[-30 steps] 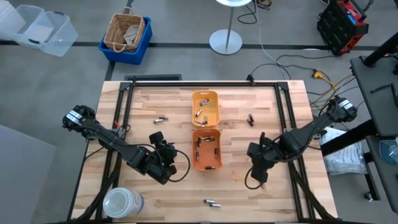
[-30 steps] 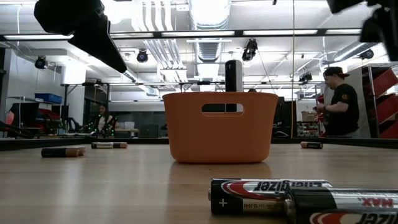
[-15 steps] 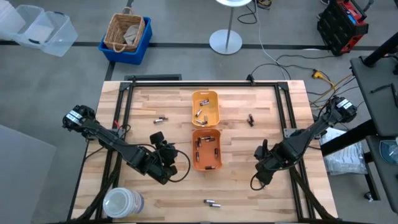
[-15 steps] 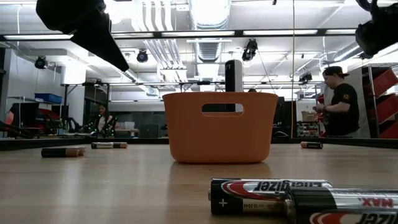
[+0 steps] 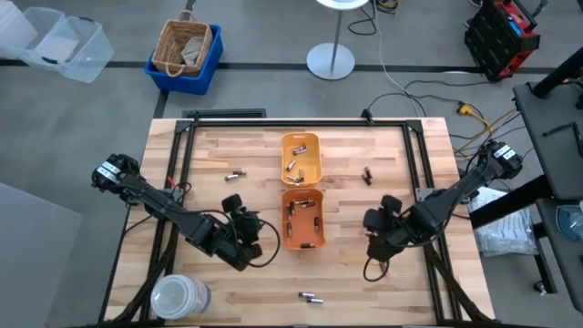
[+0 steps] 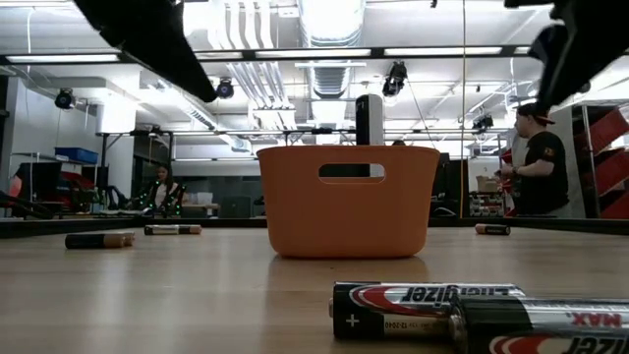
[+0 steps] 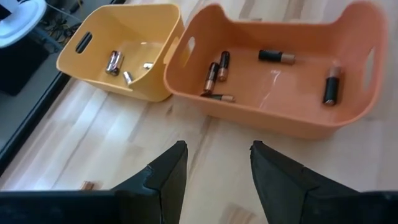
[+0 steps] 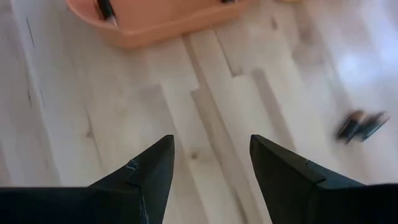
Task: Sort batteries
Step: Put the black battery into the orange bin
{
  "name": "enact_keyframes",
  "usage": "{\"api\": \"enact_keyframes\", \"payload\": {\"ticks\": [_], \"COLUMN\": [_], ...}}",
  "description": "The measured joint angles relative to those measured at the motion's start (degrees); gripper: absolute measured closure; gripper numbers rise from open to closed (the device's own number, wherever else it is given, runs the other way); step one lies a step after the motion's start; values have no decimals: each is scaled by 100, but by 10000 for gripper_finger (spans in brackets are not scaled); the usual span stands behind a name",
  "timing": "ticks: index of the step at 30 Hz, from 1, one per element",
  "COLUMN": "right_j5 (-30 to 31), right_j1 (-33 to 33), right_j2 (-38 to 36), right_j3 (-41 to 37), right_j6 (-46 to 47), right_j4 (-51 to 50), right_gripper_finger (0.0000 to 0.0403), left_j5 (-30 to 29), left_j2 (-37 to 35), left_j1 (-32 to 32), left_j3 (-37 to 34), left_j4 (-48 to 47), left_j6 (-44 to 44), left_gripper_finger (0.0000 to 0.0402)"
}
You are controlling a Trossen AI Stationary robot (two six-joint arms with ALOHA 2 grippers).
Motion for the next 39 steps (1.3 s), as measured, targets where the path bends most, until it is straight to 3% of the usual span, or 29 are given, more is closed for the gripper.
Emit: {"api": "enact_keyframes", "payload": {"ticks": [8, 16, 18, 24, 34, 39], "right_j5": [353, 694, 445, -1189, -2162, -2506], "right_j1": [-33, -35, -35, -5, 313, 722], "right_j2": [-7, -9, -9, -24, 202, 561], "right_j3": [137, 140, 162, 401, 127, -54], "right_j6": [-830, -863, -660, 275, 2218, 3401], "right_j4": [-4, 19, -22, -184, -179, -185], "right_gripper_finger": [207, 214, 212, 206, 202, 202], "left_j5": [3, 3, 5, 4, 2, -192], "left_j2": [0, 0, 0, 0, 0, 0], "left_j1": [0, 0, 0, 0, 12, 111], "left_j3": [0, 0, 0, 0, 0, 0], "left_j4": [716, 1519, 1703, 2204, 3478, 4121], "left_j6": [-1, 0, -2, -4, 96, 1495], "left_gripper_finger": [244, 244, 244, 244, 244, 244]}}
